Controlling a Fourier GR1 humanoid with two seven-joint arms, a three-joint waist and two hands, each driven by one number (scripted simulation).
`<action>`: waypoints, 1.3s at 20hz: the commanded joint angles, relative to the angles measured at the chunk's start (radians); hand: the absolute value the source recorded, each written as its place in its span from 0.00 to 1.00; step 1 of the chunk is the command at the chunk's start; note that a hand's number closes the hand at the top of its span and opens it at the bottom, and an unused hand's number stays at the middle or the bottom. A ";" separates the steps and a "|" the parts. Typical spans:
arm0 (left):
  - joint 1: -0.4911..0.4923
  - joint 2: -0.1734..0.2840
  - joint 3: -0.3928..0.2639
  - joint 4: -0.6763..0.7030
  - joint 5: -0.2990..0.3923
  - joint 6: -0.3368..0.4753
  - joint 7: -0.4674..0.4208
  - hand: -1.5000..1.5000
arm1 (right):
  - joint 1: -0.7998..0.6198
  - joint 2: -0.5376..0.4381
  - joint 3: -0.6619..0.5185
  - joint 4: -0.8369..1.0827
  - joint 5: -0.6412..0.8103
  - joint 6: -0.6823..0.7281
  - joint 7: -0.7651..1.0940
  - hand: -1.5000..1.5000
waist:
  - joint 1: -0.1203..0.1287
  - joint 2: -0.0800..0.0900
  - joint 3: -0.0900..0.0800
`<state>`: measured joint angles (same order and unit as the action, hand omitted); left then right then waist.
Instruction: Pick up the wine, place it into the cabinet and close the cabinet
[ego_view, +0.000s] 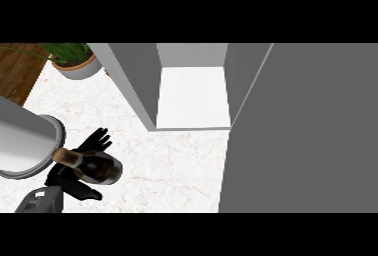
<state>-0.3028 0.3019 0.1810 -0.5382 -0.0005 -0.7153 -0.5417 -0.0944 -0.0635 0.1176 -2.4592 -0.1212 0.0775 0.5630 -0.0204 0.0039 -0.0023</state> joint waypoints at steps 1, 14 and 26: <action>-0.016 -0.013 -0.014 0.085 -0.007 -0.129 -0.140 0.00 | -0.034 -0.020 -0.073 -0.039 -0.094 0.006 0.023 0.00 | -0.004 0.004 -0.001; -0.073 -0.013 -0.042 0.136 0.015 -0.165 -0.187 0.00 | 0.009 -0.006 -0.011 -0.099 -0.047 -0.002 0.060 0.00 | -0.010 0.001 -0.001; -0.089 -0.066 -0.042 0.159 0.056 -0.115 -0.188 1.00 | -0.041 0.011 0.012 -0.053 -0.031 -0.017 0.084 0.00 | 0.009 -0.001 0.000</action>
<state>-0.3937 0.2378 0.1385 -0.3962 0.0428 -0.6838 -0.6412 -0.1026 -0.0514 0.1394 -2.4586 -0.1091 0.0789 0.5878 -0.0189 0.0029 -0.0012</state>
